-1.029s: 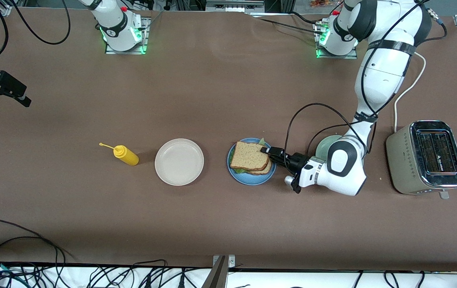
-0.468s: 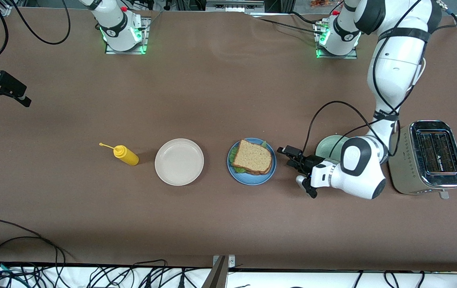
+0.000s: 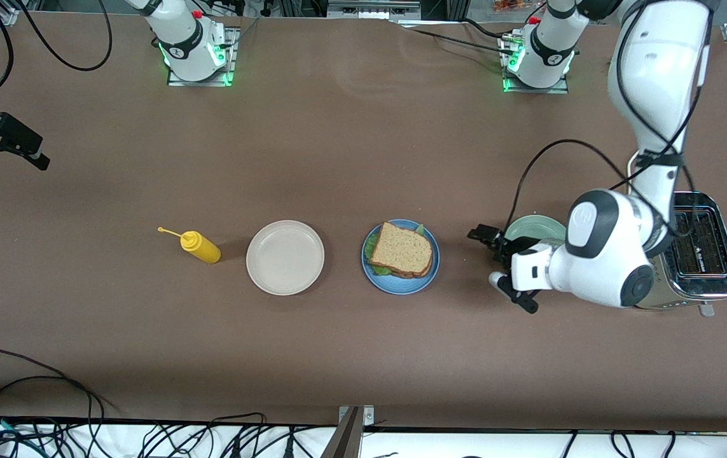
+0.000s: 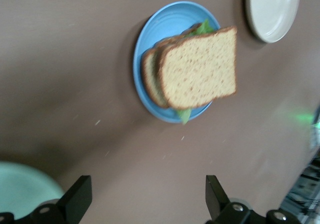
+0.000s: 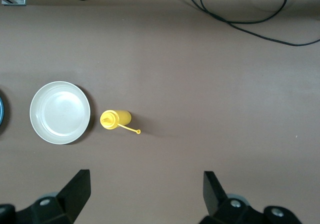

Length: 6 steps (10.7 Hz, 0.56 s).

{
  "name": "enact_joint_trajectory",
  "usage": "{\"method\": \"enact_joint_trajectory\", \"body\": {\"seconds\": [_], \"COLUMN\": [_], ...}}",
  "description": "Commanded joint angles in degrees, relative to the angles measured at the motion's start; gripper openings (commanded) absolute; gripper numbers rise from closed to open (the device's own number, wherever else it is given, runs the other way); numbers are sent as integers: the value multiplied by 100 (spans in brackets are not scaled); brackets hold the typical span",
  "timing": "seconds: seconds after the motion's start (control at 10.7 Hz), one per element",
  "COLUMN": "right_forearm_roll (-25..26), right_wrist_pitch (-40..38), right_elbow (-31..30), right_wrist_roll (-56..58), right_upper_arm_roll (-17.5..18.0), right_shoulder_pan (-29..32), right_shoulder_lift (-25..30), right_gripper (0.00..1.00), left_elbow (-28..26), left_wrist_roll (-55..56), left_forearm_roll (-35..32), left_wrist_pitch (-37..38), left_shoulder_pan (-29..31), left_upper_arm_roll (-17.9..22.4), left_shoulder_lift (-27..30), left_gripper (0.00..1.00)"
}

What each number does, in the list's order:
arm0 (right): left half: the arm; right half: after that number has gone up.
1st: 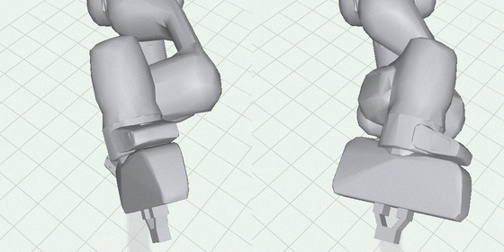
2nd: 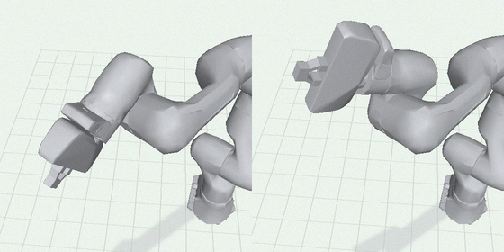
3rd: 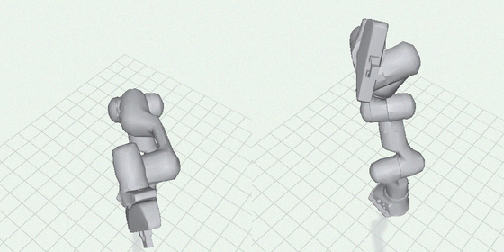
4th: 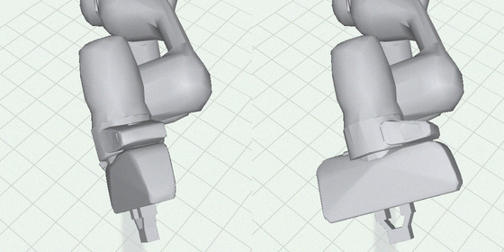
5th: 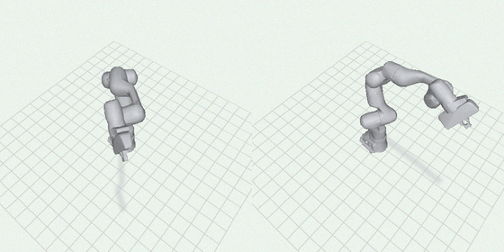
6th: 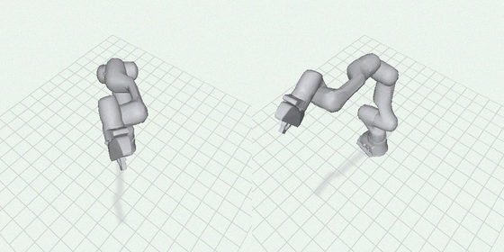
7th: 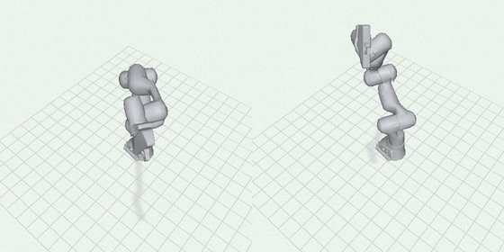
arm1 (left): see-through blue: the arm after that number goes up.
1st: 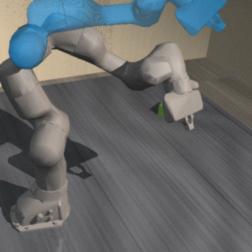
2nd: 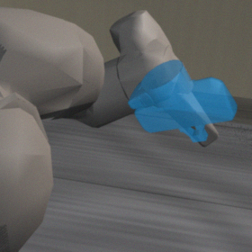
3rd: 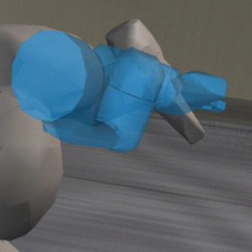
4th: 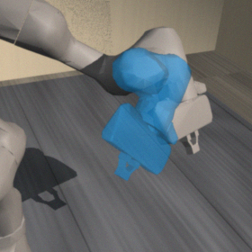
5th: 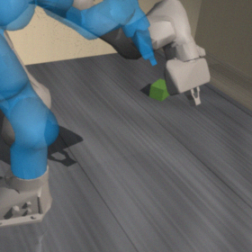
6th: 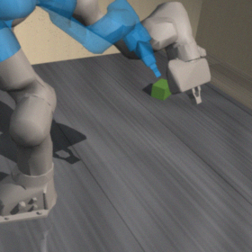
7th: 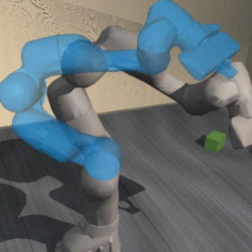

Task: Make sandwich in blue plate with both arms

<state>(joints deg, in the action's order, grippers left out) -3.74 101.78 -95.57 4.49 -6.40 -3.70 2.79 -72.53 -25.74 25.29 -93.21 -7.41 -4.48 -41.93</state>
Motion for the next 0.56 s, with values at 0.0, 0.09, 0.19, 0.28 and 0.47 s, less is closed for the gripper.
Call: {"method": "enact_joint_trajectory", "body": {"seconds": [0.0,0.09,0.19,0.28,0.47], "right_forearm_roll": [75,76,84,93,102], "right_wrist_pitch": [-114,-123,-132,-167,-202], "right_elbow": [82,82,82,82,82], "right_wrist_roll": [-18,-27,-35,-44,-62], "right_upper_arm_roll": [-28,-19,-28,-28,-28], "right_shoulder_pan": [-25,-25,-25,-34,-34], "right_shoulder_lift": [11,11,11,20,46], "right_gripper": [100,100,100,100,100], "left_elbow": [-139,-148,-148,-183,-218], "left_wrist_roll": [332,420,421,430,517], "left_forearm_roll": [-1252,-1454,-1857,-2035,-2045], "left_wrist_pitch": [486,610,620,646,1004], "left_shoulder_pan": [-58,-58,-58,-50,-6], "left_upper_arm_roll": [17,26,8,0,43], "left_shoulder_lift": [781,992,1229,1553,1985], "left_gripper": [100,100,100,100,100]}}
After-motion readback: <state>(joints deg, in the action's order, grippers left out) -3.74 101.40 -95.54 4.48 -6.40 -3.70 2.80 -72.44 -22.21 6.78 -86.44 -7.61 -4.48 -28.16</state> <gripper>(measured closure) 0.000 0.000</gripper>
